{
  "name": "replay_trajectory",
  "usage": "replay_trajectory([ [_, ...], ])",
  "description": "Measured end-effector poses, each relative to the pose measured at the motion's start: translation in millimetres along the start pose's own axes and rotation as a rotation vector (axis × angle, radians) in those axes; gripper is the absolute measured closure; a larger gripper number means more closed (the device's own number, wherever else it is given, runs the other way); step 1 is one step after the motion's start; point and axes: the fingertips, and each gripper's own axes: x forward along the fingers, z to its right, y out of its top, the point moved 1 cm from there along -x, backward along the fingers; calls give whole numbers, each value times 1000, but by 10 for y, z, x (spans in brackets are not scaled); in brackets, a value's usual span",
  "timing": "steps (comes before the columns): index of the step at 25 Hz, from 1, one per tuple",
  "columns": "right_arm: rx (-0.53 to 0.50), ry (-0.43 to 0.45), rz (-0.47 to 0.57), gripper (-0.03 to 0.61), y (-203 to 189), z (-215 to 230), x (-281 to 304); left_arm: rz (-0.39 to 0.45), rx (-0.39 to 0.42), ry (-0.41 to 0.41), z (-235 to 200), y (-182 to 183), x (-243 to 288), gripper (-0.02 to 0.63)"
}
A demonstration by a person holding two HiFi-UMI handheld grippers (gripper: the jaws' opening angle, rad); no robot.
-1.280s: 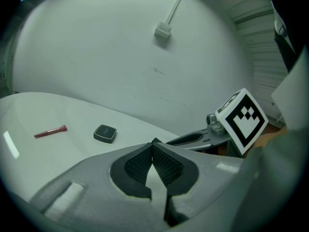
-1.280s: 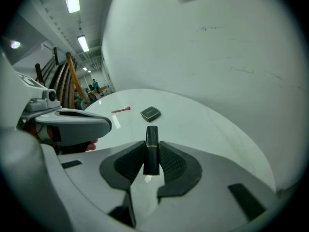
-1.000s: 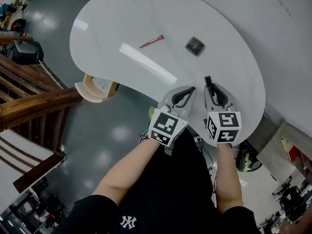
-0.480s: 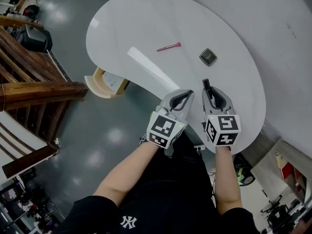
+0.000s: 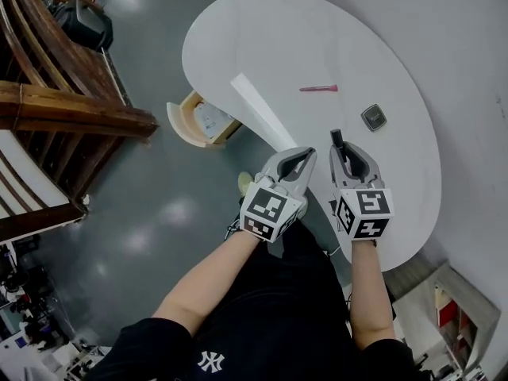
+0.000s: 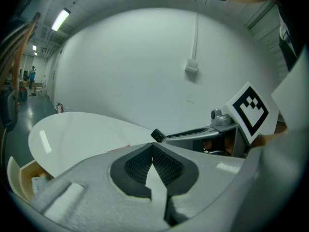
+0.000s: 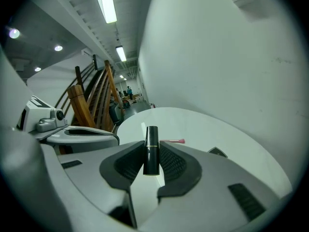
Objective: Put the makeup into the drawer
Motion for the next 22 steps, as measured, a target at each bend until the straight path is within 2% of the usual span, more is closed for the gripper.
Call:
replay_trajectory([
  [8, -57, 69, -12, 474, 174, -576, 393, 34, -30, 72, -575, 62, -333, 603],
  [22, -122, 225, -49, 474, 297, -1708, 1276, 46, -110, 216, -1710, -157, -938, 603],
])
